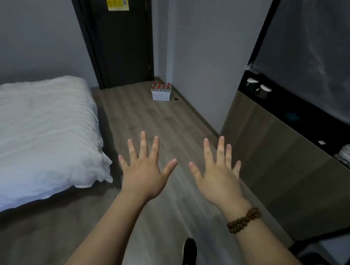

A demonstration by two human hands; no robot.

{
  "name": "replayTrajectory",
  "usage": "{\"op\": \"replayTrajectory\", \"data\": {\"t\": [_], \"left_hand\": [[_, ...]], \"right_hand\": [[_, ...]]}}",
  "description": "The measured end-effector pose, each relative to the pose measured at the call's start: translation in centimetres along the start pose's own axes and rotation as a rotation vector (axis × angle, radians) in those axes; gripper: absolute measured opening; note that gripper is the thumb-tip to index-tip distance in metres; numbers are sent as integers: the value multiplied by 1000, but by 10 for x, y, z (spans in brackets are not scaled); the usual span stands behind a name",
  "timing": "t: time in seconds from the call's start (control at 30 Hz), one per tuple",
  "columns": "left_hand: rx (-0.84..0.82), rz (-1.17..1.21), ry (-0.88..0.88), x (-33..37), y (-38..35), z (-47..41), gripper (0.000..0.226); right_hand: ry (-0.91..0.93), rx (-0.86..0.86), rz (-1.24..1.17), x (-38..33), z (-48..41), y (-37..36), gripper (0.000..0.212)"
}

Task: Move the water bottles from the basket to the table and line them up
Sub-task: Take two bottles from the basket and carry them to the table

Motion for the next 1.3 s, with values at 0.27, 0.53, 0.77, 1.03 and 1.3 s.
{"op": "replayTrajectory", "data": {"t": [0.27, 0.53, 0.77, 1.03, 1.3], "left_hand": [[19, -29, -8, 38, -18, -136, 88], [8, -62, 23, 86, -2, -288, 87], [6, -13, 36, 102, -1, -409, 82], [-23, -7, 19, 99, -9, -606, 81], [-102, -17, -71, 112, 5, -805, 78]], "right_hand": [[31, 45, -96, 39, -141, -9, 80], [90, 28, -130, 63, -303, 26, 79], [92, -21, -125, 67, -432, 30, 77], [84, 7, -110, 55, -618, 14, 78], [47, -21, -126, 38, -799, 13, 76]]}}
Point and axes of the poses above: each hand's wrist, its own z-axis away from the middle knuckle, its own y-axis out of the back of the hand, x = y × z, the point moved 6 cm from there along -z, towards the middle knuckle, and after that the axes turned 7 degrees about y, right-handed, at the moved point
